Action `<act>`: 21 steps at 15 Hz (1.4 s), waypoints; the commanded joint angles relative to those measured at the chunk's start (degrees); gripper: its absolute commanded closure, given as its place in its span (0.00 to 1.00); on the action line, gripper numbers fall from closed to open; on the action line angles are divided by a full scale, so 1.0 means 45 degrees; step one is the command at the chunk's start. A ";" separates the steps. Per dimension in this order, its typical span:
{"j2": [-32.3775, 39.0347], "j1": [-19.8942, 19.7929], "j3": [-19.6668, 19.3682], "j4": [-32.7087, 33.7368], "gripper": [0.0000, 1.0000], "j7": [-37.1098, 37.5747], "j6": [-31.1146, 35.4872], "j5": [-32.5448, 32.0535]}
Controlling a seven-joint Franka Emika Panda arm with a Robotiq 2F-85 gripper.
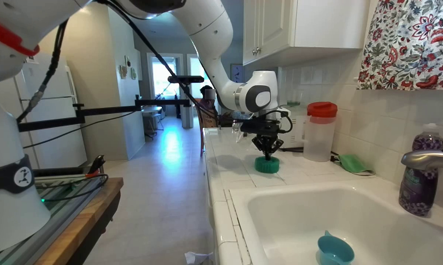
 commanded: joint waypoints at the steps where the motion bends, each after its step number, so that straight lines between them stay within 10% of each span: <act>1: 0.1581 -0.0169 0.0671 0.2389 1.00 -0.1927 -0.1533 0.0374; 9: 0.1417 -0.1293 0.0581 0.1409 1.00 -0.1438 -0.0688 0.2109; 21: -0.0595 -0.1432 -0.0518 -0.3488 1.00 0.2265 0.4710 0.3523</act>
